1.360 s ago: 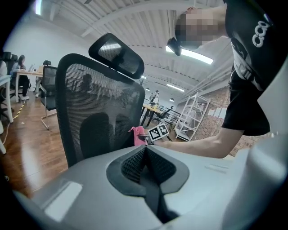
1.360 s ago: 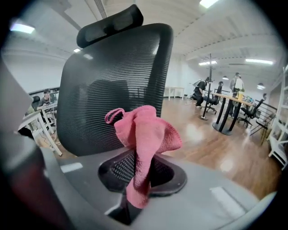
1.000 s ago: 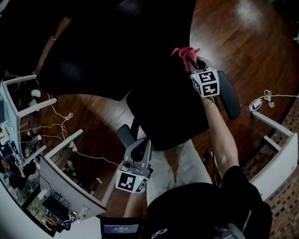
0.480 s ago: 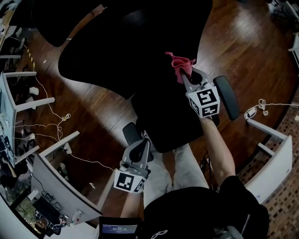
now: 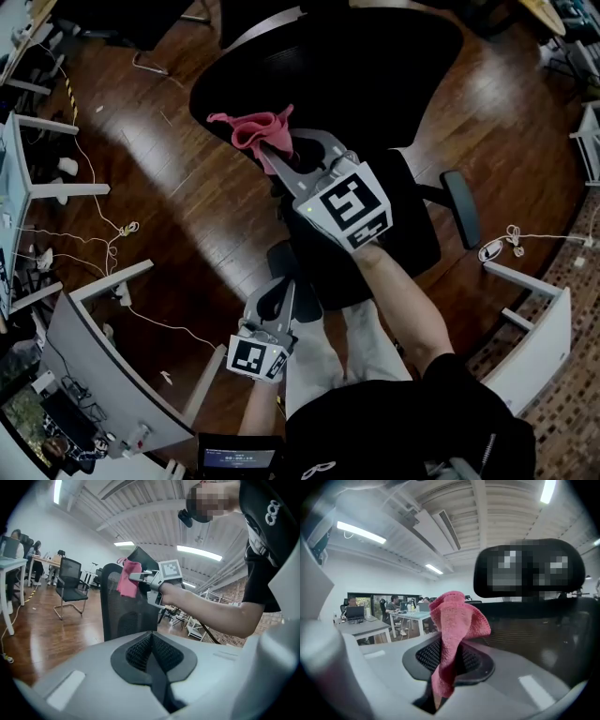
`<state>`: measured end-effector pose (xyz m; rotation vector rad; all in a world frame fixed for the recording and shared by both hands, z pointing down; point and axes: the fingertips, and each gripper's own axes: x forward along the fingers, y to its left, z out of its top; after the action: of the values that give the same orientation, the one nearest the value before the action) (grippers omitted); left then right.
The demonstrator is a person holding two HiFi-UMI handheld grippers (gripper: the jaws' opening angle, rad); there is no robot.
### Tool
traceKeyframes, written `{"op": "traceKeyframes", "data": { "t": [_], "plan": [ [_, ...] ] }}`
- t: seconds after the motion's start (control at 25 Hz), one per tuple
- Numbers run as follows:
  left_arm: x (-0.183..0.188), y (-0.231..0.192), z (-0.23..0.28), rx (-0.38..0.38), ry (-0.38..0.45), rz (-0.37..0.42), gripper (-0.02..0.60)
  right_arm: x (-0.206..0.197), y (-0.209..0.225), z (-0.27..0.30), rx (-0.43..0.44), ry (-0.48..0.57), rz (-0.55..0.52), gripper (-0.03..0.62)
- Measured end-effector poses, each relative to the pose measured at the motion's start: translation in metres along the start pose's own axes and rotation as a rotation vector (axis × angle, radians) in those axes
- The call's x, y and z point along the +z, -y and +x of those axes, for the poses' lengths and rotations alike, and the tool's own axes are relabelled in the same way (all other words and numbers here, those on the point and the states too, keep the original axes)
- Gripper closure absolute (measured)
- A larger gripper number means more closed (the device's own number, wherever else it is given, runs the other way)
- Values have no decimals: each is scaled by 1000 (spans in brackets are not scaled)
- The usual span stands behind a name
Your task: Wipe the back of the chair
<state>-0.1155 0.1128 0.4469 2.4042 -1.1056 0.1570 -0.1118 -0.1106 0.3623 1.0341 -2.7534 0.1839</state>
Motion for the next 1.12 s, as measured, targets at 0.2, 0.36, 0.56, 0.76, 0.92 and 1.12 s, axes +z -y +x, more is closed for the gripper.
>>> {"op": "traceKeyframes", "data": {
  "t": [0.2,0.36,0.56,0.76,0.92,1.12],
  "plan": [
    [3,-16,-20,35,27,-18,594,25,-17,33,35,-1,-32,543],
    [0,-33,-41,62,31,-31,594,31,-15,55,20,-21,-34,543],
    [5,-48,-56,78,34,-22,594,36,3,76,-2,-53,-27,543],
    [5,-49,-46,68,24,-13,594,29,42,78,-29,-82,23,543],
    [5,-38,-28,41,6,-2,594,23,80,58,-74,-90,30,543],
    [7,-24,-2,9,-24,19,594,9,142,19,-162,-94,36,543]
  ]
}}
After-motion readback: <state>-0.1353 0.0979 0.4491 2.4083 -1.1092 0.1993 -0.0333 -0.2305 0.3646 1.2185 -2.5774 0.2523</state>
